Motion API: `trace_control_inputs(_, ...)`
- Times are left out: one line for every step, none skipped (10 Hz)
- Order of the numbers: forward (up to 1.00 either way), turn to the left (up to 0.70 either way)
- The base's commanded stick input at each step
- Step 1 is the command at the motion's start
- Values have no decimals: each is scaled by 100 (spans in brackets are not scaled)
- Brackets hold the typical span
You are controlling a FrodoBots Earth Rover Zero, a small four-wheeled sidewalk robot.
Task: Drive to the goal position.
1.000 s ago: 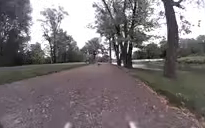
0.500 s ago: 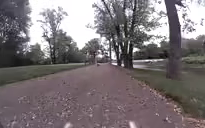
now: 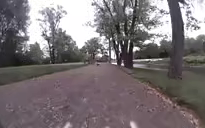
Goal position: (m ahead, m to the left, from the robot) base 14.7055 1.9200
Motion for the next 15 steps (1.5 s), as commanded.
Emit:
trace_control_inputs(70,0)
trace_control_inputs(70,0)
trace_control_inputs(70,0)
trace_control_inputs(70,0)
trace_control_inputs(70,0)
trace_control_inputs(70,0)
trace_control_inputs(70,0)
trace_control_inputs(79,0)
trace_control_inputs(85,0)
trace_control_inputs(88,0)
trace_control_inputs(93,0)
trace_control_inputs(97,0)
trace_control_inputs(100,0)
trace_control_inputs(100,0)
trace_control_inputs(100,0)
